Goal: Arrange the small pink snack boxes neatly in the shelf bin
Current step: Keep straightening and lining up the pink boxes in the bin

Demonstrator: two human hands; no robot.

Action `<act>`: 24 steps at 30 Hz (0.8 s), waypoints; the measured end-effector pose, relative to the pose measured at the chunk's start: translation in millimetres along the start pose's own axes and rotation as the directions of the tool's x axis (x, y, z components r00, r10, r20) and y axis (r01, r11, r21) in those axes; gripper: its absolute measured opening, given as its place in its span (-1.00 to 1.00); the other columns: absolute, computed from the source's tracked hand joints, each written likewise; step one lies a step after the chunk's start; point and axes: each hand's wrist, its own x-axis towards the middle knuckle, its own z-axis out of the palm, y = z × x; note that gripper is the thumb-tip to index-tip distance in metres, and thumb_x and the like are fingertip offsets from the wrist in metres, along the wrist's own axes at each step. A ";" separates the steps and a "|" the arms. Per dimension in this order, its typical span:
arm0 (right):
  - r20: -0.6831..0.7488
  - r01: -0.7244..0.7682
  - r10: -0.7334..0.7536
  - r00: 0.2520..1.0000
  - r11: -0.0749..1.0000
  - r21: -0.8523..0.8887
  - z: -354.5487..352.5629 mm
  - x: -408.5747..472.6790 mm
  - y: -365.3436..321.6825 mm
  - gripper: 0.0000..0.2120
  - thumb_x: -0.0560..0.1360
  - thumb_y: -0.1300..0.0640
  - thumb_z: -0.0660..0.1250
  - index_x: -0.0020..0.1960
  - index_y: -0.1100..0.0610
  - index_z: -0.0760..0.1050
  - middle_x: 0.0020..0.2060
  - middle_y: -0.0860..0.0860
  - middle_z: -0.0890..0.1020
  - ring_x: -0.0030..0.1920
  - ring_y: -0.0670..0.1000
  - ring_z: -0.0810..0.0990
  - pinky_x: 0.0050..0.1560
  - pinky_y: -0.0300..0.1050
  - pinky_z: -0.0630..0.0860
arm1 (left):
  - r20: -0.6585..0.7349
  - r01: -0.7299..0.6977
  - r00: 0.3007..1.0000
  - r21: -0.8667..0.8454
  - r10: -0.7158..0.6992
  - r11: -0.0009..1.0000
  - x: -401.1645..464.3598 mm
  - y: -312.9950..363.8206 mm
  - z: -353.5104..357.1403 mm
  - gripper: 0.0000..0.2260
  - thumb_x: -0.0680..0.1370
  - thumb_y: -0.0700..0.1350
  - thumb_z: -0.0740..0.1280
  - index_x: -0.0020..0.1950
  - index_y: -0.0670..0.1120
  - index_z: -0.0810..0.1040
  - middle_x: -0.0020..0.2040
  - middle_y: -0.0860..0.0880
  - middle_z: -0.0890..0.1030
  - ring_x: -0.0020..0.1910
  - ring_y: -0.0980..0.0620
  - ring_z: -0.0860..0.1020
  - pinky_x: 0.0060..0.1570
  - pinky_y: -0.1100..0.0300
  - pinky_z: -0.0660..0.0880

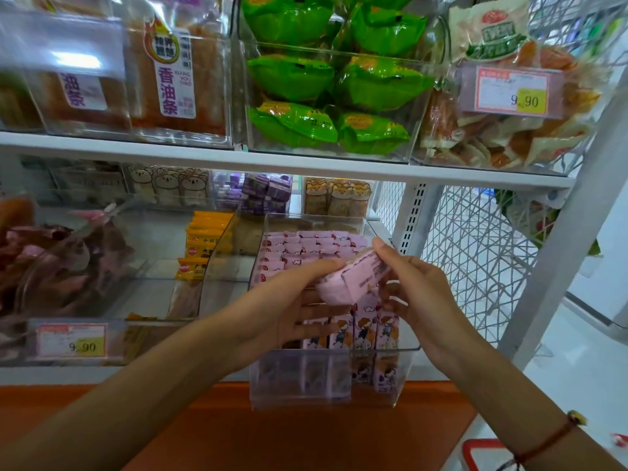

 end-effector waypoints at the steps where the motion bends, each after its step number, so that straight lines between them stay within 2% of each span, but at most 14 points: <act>1: 0.007 0.001 -0.001 1.000 1.000 -0.010 0.2 0.0 0.7 -0.69 0.45 -0.10 0.36 -0.11 0.17 0.58 -0.43 -0.07 0.60 -0.42 -0.14 0.51 -0.35 -0.28 0.47 | 0.017 0.006 1.000 0.020 -0.007 1.000 0.1 0.4 0.0 -0.77 0.38 0.15 0.37 -0.09 0.09 0.70 -0.09 -0.02 0.71 -0.17 0.11 0.67 -0.25 0.27 0.57; 3: 0.029 0.009 -0.008 1.000 0.999 -0.031 1.0 -0.6 2.2 -0.66 0.47 -0.11 0.33 -0.07 0.19 0.60 -0.36 -0.04 0.63 -0.37 -0.12 0.54 -0.29 -0.24 0.48 | 0.014 0.019 1.000 0.050 -0.020 0.999 0.8 2.4 2.6 -0.72 0.29 0.19 0.41 -0.10 0.09 0.70 -0.13 -0.01 0.71 -0.20 0.12 0.67 -0.26 0.29 0.56; 5: 0.045 0.017 -0.015 0.999 0.999 -0.052 2.3 -1.4 2.4 -0.67 0.50 -0.09 0.29 -0.03 0.18 0.61 -0.26 0.03 0.65 -0.29 -0.06 0.56 -0.23 -0.20 0.48 | -0.034 0.012 0.999 0.097 -0.009 0.995 2.4 2.3 4.8 -0.62 0.24 0.20 0.42 -0.03 0.04 0.65 -0.18 0.03 0.71 -0.23 0.14 0.68 -0.29 0.32 0.55; 7: 0.071 0.024 -0.021 0.997 0.999 -0.042 2.9 -1.0 0.6 -0.74 0.55 -0.02 0.26 0.04 0.13 0.60 -0.21 0.04 0.67 -0.26 -0.04 0.62 -0.23 -0.21 0.51 | -0.129 -0.069 0.986 0.235 0.101 0.970 2.3 -0.5 5.3 -0.60 0.27 0.13 0.45 0.04 0.01 0.58 -0.20 0.08 0.70 -0.23 0.18 0.67 -0.32 0.39 0.53; 8: 0.097 0.037 -0.035 0.995 0.999 -0.012 2.2 -0.3 -0.4 -0.80 0.57 0.04 0.24 0.09 0.08 0.58 -0.19 0.01 0.68 -0.23 -0.05 0.65 -0.22 -0.23 0.54 | -0.177 -0.147 0.958 0.368 0.225 0.918 2.4 -2.7 3.6 -0.62 0.31 0.07 0.48 0.08 0.03 0.56 -0.16 0.10 0.69 -0.20 0.23 0.65 -0.31 0.43 0.52; 10: 0.163 0.092 -0.098 0.982 0.995 0.045 -1.1 -0.7 -3.3 -0.79 0.56 0.18 0.25 0.10 -0.05 0.56 -0.09 -0.03 0.70 -0.07 -0.06 0.67 -0.13 -0.23 0.57 | -0.167 -0.264 0.851 0.685 0.498 0.679 1.5 -6.3 -3.3 -0.60 0.39 -0.05 0.49 0.19 0.13 0.49 -0.05 0.22 0.61 -0.07 0.32 0.57 -0.16 0.48 0.49; 11: 0.198 0.141 -0.147 0.969 0.989 0.046 -2.8 -1.6 -4.3 -0.73 0.53 0.25 0.28 0.08 -0.08 0.57 -0.04 -0.05 0.70 0.00 -0.06 0.66 -0.07 -0.20 0.57 | -0.133 -0.283 0.799 0.777 0.586 0.563 0.5 -6.4 -6.6 -0.58 0.42 -0.08 0.48 0.23 0.16 0.47 -0.02 0.30 0.56 -0.02 0.34 0.53 -0.09 0.51 0.47; 13: 0.276 0.254 -0.244 0.930 0.967 0.000 -4.8 -4.9 -4.4 -0.68 0.43 0.29 0.38 0.02 -0.11 0.59 0.02 -0.09 0.67 0.06 -0.05 0.64 -0.01 -0.19 0.57 | -0.106 -0.305 0.728 0.835 0.678 0.458 -1.1 -4.6 -11.5 -0.58 0.42 -0.13 0.48 0.17 0.23 0.48 -0.01 0.37 0.50 0.04 0.36 0.50 -0.03 0.55 0.43; 15: 0.341 0.343 -0.312 0.887 0.939 -0.033 -4.1 -9.4 -4.4 -0.70 0.31 0.19 0.47 -0.03 -0.11 0.61 0.04 -0.11 0.66 0.05 -0.05 0.65 -0.02 -0.22 0.57 | -0.106 -0.335 0.690 0.830 0.716 0.446 -0.5 -4.6 -15.3 -0.59 0.41 -0.18 0.49 0.10 0.23 0.49 0.00 0.35 0.52 0.07 0.35 0.50 0.02 0.56 0.40; 18: 0.354 0.416 -0.378 0.855 0.908 -0.036 -3.0 -12.7 -4.0 -0.70 0.25 0.10 0.50 -0.03 -0.08 0.62 0.03 -0.09 0.66 0.03 -0.05 0.66 -0.04 -0.27 0.57 | -0.085 -0.369 0.687 0.815 0.722 0.447 2.3 -8.3 -16.9 -0.62 0.41 -0.22 0.49 0.11 0.15 0.52 0.04 0.28 0.56 0.09 0.31 0.52 0.07 0.53 0.40; 21: 0.334 0.426 -0.387 0.860 0.903 -0.052 -3.7 -12.8 -3.5 -0.70 0.26 0.06 0.49 -0.01 -0.09 0.63 0.04 -0.10 0.66 0.03 -0.06 0.66 -0.07 -0.25 0.58 | -0.071 -0.382 0.700 0.804 0.711 0.456 4.4 -10.8 -18.1 -0.65 0.43 -0.18 0.47 0.13 0.13 0.53 0.06 0.26 0.58 0.09 0.31 0.53 0.08 0.49 0.42; 24: 0.299 0.412 -0.376 0.877 0.909 -0.065 -5.3 -12.4 -3.5 -0.67 0.28 0.02 0.47 0.04 -0.11 0.61 0.06 -0.11 0.66 0.04 -0.05 0.66 -0.03 -0.20 0.60 | -0.072 -0.360 0.712 0.816 0.698 0.452 5.6 -11.9 -18.5 -0.63 0.43 -0.13 0.47 0.14 0.20 0.50 0.05 0.31 0.56 0.09 0.35 0.50 0.04 0.54 0.41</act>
